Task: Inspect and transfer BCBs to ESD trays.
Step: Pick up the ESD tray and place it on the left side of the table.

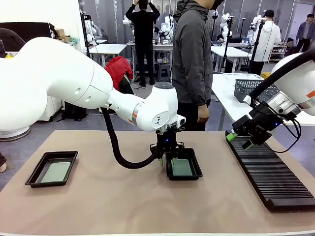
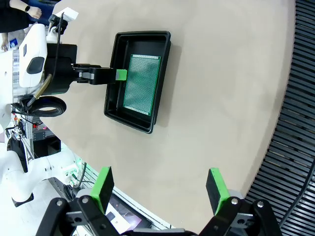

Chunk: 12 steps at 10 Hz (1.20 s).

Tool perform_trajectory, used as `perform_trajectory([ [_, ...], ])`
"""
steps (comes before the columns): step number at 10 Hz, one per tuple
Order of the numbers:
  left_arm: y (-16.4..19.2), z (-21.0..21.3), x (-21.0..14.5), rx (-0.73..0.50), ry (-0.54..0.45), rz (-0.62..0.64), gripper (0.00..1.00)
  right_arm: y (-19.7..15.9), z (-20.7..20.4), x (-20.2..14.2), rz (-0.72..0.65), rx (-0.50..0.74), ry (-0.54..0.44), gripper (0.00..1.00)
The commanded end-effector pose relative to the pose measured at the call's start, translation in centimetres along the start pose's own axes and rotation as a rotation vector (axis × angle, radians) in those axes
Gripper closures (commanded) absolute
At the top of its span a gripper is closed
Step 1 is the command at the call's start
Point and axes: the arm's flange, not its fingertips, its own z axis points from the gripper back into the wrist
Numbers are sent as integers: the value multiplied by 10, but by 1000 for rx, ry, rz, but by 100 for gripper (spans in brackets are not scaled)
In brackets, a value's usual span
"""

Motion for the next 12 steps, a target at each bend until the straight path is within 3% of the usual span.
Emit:
perform_trajectory([
  [1,3,0,4,-20,10,-11,57,2,-1,1,-18,-4,-11,0],
  [2,3,-1,5,-21,10,-12,66,2,-1,1,-18,-4,-11,0],
  [3,4,-1,5,-23,9,-11,66,2,-1,1,-18,-4,-11,0],
  [4,4,-1,5,-22,11,-10,75,2,-1,1,-18,-4,-11,0],
  [5,5,-1,5,-21,13,-8,66,2,-1,1,-18,-4,-11,0],
  [6,5,-1,6,-23,13,-9,84,2,-1,1,-18,-4,-11,0],
  [7,4,-1,6,-22,15,-10,75,2,-1,1,-18,-4,-11,0],
  [8,4,-1,6,-23,16,-9,93,2,-1,1,-18,-4,-11,0],
  [9,5,-1,6,-24,17,-8,84,2,-1,1,-18,-4,-11,0],
  [10,5,-1,6,-25,18,-6,100,2,-1,1,-18,-4,-11,0],
  [11,5,0,7,-25,19,-5,93,2,-1,1,-18,-4,-11,0],
  [12,5,-1,7,-25,21,-5,100,2,-1,1,-18,-4,-11,0],
])
